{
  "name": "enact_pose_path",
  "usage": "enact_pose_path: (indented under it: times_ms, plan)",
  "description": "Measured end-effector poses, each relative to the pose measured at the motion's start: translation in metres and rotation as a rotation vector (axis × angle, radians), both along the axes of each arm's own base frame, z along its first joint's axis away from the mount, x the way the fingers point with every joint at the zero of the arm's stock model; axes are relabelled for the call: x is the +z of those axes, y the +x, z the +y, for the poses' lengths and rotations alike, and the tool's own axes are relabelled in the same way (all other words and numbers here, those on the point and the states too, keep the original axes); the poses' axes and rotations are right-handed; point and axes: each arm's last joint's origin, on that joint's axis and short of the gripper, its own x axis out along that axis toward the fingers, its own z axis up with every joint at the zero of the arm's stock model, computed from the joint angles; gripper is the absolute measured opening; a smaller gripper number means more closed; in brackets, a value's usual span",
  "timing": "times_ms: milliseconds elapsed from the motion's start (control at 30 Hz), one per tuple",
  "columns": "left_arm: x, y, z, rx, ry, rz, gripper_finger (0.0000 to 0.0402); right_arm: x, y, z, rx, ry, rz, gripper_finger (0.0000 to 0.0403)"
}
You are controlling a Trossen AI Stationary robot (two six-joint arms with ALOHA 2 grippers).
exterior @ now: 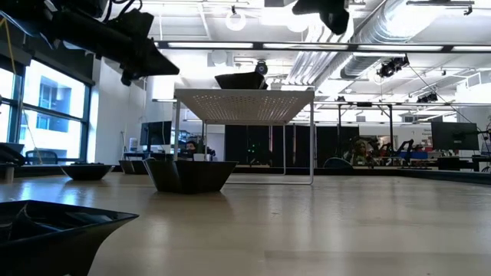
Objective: Pick & Place Mini shaped plates
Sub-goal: Stack the distorted square plate on top of the distorted square plate on the shelf
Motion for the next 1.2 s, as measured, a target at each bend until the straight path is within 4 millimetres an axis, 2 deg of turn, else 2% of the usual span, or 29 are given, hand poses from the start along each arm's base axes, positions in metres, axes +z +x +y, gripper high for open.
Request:
enact_pose_path:
  times_ms: [167,367,533,700,833,1000,1200]
  plan:
    - [0.000,0.001,-0.001,-0.058,-0.005,-0.002,0.0000,-0.018,-0.015,-0.009,0.034,0.040,-0.216,0.0001]
    - [0.000,0.001,-0.002,-0.071,-0.008,0.000,0.0000,-0.028,-0.049,-0.018,0.003,0.022,-0.408,0.0001]
    - [0.000,0.001,-0.002,-0.070,-0.008,0.002,0.0000,-0.036,-0.078,-0.023,-0.082,-0.010,-0.470,0.0004]
    - [0.000,0.001,-0.001,-0.048,-0.005,0.003,0.0000,-0.038,-0.099,-0.024,-0.139,-0.031,-0.522,0.0005]
    - [0.000,0.001,-0.001,-0.034,-0.001,-0.002,0.0000,-0.038,-0.109,-0.024,-0.143,-0.041,-0.546,0.0001]
    - [0.001,0.001,-0.001,-0.053,0.031,0.037,0.0000,-0.036,-0.111,-0.023,-0.114,-0.073,-0.551,0.0002]
    - [0.025,-0.001,-0.001,-0.047,0.069,0.212,0.0000,-0.035,-0.111,-0.026,-0.104,-0.076,-0.565,0.0002]
